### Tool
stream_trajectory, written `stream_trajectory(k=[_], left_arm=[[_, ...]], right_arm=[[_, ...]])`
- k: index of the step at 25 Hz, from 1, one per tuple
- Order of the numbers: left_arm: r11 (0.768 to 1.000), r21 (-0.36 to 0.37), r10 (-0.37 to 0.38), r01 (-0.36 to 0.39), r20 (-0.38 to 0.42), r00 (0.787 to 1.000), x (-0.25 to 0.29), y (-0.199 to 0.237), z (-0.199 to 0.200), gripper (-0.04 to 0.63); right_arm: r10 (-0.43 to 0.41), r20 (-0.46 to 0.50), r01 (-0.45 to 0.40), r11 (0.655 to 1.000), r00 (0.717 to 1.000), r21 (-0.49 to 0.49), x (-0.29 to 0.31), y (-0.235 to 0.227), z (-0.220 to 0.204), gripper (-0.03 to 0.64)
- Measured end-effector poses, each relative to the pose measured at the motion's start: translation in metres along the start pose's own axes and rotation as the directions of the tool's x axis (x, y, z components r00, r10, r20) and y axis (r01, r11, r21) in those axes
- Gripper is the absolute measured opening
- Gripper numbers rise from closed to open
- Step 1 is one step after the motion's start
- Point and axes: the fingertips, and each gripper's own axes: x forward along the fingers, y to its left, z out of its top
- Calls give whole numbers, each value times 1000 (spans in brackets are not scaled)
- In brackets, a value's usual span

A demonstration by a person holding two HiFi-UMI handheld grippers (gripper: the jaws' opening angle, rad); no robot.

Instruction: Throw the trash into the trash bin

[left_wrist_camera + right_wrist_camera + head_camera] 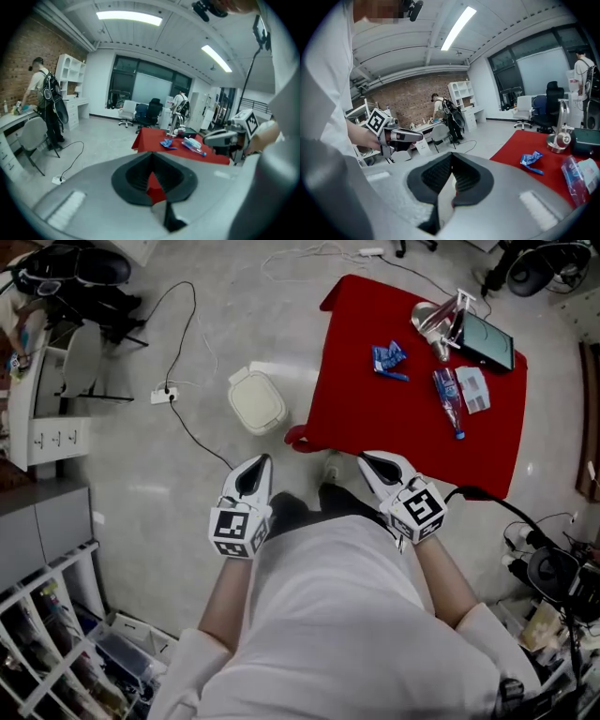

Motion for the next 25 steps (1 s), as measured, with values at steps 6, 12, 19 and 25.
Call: stream_trajectory(k=[6,12,19,25], left_arm=[[999,-31,36,-38,-48,998,19,25,-21,3],[999,-40,11,-14,-88,996,29,63,-44,3],[999,-46,-17,10,-145,989,48,126,-91,3],[999,-53,-14,4,-209,978,84,175,-151,3]], right_arm=[[75,-34,-74,996,997,40,50,7,-13,1],[67,-56,-61,992,996,107,103,24,-27,1],[38,-92,-23,987,995,156,174,40,-56,0],[-18,-128,41,983,992,179,248,43,-91,2]])
